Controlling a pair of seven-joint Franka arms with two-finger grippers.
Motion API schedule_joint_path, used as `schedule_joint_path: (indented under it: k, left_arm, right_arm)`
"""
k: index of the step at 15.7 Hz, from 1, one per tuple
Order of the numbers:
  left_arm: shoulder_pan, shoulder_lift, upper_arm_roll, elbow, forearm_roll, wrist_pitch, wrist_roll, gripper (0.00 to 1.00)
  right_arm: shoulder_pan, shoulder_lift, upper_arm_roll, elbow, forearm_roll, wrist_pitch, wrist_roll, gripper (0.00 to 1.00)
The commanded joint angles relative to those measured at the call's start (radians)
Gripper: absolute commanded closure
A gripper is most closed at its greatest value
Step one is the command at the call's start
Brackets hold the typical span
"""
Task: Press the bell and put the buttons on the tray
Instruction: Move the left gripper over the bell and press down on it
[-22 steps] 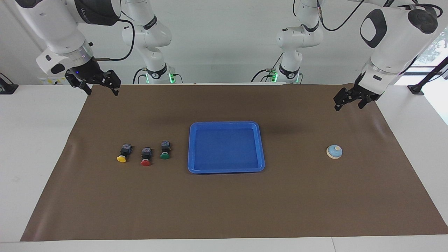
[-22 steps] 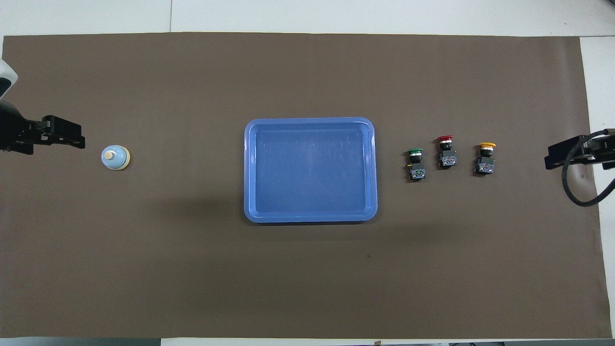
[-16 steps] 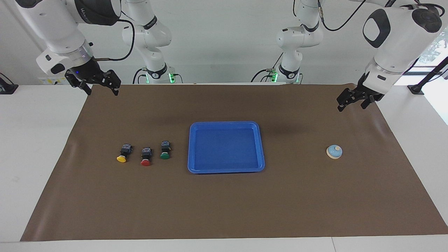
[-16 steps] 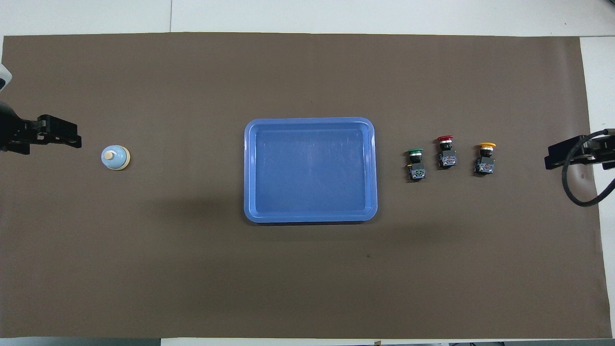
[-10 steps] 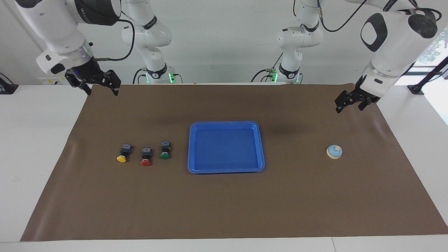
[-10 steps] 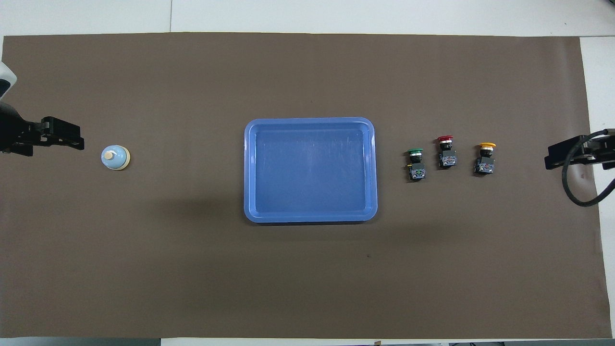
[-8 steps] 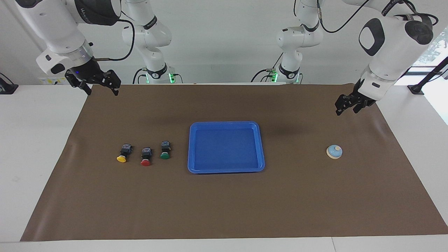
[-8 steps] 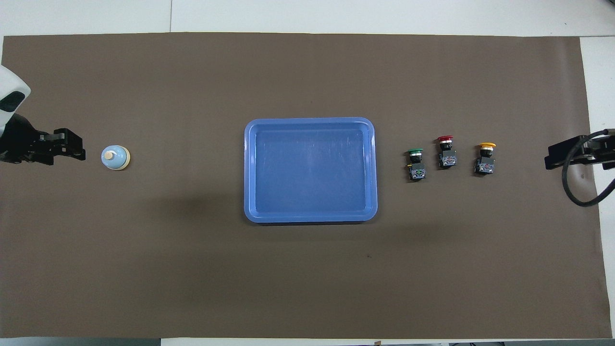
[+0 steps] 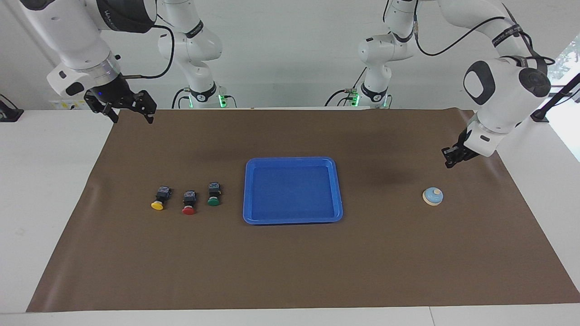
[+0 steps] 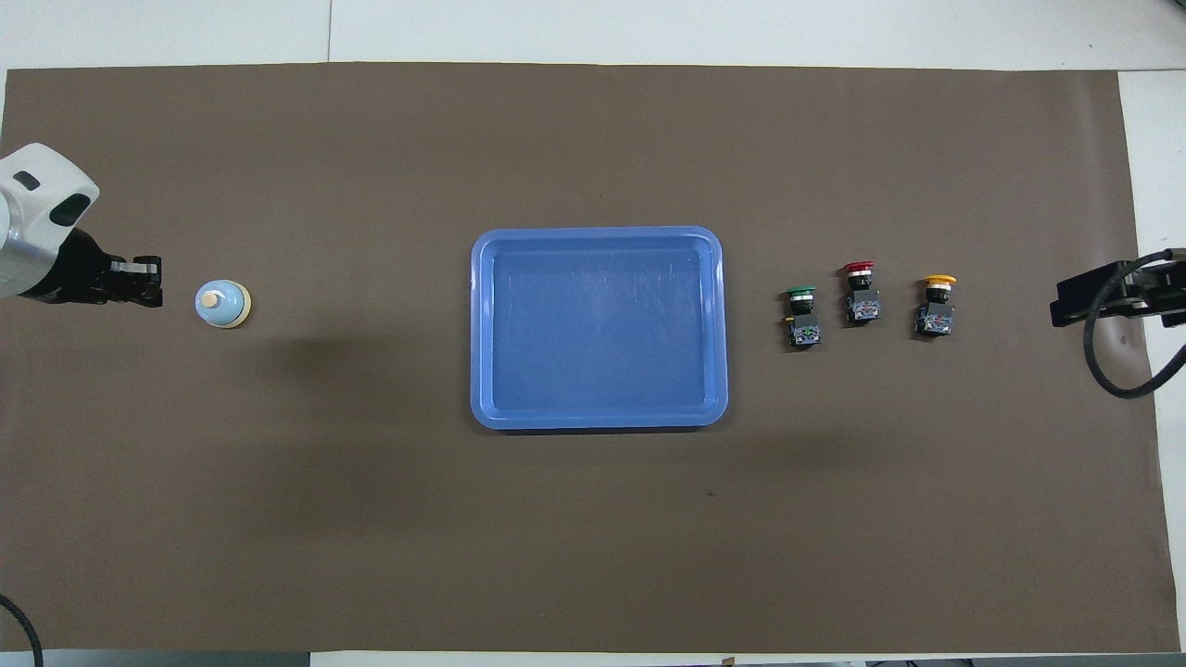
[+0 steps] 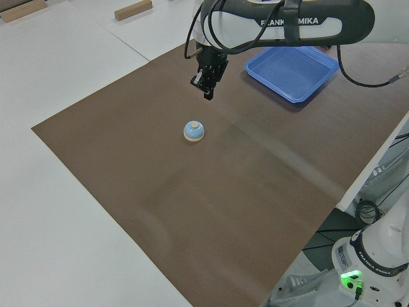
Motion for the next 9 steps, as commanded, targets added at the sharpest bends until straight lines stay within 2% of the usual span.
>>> schedule_joint_path:
  k: [1, 9]
  left_arm:
    - [0.005, 0.031, -0.004, -0.009, 0.02, 0.049, 0.019, 1.0]
    - [0.013, 0.046, -0.004, -0.134, 0.021, 0.213, 0.052, 1.0]
  right_arm:
    - [-0.013, -0.021, 0.009, -0.023, 0.009, 0.004, -0.015, 0.0]
    - [-0.013, -0.021, 0.009, -0.023, 0.009, 0.004, -0.015, 0.0]
